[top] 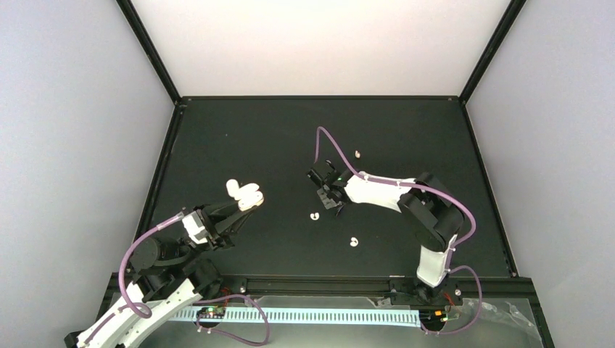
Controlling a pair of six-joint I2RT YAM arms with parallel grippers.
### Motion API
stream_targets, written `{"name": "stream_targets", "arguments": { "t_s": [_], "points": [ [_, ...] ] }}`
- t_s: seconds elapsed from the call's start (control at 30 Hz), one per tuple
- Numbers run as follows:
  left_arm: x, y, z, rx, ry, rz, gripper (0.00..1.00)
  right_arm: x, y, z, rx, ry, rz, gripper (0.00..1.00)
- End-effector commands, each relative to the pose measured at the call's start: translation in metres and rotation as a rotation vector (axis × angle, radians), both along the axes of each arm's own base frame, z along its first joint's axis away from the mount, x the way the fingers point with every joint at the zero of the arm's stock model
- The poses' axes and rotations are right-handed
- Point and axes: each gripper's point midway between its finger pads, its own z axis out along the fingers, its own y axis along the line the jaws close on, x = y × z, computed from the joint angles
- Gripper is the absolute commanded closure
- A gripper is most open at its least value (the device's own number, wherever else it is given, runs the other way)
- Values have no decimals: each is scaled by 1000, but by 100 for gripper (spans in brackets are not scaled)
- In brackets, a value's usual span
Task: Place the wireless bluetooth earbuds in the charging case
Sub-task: Place the earbud at the center of the board, then pick up the earbud from the center of the board.
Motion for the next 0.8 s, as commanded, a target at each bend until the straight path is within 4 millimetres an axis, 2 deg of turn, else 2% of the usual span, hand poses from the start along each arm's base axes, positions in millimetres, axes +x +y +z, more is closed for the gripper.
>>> {"name": "stream_targets", "arguments": {
  "t_s": [0.0,0.2,0.43,0.6,0.77],
  "points": [
    [-9,3,11,-22,-31,-28,98,4,8,3,30,7,4,81],
    [-11,0,10,-12,-34,-44,99,-2,11,8,93,26,-30,67],
    [-11,0,10,-12,-35,-47,98,-6,1,21,203,9,-159,63],
    [-12,-1,9,-10,-33,-52,99,-3,-7,6,209,55,-217,64],
    [-13,-1,9,-12,-33,-57,98,-1,-3,-5,258,99,-268,68]
  ]
}}
